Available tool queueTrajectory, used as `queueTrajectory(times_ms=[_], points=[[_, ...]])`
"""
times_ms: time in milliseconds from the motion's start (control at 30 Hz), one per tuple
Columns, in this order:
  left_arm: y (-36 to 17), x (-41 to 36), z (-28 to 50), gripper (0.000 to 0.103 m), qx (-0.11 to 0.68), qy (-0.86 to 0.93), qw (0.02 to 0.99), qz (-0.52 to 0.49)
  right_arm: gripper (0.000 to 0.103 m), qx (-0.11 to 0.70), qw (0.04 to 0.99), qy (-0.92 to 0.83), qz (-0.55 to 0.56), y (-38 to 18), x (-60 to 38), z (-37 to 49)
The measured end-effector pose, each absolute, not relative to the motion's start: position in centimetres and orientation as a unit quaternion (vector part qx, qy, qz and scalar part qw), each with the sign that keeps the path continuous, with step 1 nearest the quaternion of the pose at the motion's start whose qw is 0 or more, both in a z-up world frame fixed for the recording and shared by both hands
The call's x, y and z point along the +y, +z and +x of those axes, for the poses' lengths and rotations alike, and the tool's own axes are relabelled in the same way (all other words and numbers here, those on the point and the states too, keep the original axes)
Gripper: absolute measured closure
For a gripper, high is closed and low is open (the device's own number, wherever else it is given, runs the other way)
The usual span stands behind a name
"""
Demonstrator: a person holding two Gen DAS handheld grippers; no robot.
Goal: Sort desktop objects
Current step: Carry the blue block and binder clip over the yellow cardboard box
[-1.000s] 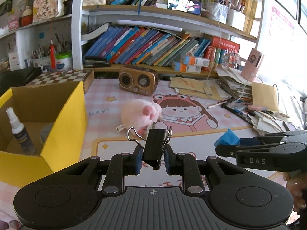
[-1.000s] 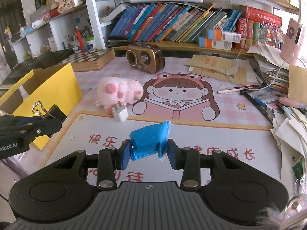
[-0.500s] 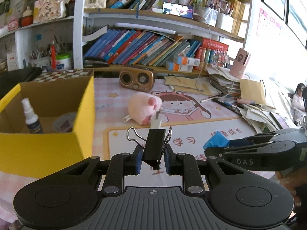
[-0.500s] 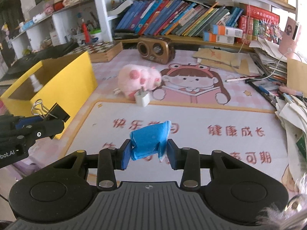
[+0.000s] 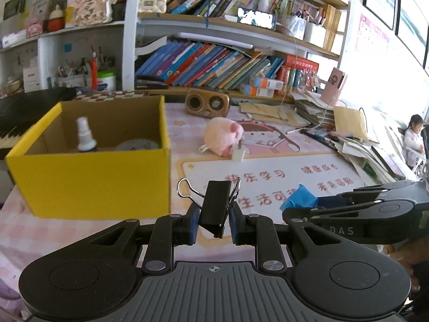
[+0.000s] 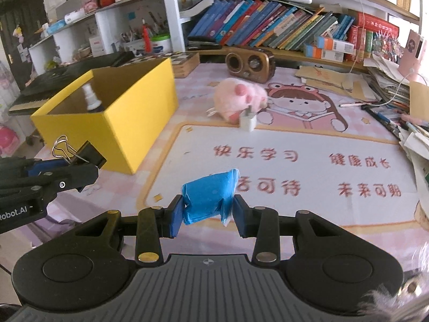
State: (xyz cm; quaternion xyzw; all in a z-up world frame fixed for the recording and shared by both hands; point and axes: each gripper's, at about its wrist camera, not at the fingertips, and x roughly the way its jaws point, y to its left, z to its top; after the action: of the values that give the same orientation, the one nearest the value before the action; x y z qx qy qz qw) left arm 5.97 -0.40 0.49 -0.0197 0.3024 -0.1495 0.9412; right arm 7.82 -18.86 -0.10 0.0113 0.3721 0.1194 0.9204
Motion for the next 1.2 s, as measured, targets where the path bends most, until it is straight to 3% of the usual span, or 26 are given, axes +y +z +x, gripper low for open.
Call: queueTrajectory(times_ms=[1200], points=[[0.0, 10.2, 0.5, 0.08, 0.3, -0.07, 0.949, -0.066, 0.067, 0.38, 0.897, 0.223, -0.036, -0.5, -6.3, 4.6]])
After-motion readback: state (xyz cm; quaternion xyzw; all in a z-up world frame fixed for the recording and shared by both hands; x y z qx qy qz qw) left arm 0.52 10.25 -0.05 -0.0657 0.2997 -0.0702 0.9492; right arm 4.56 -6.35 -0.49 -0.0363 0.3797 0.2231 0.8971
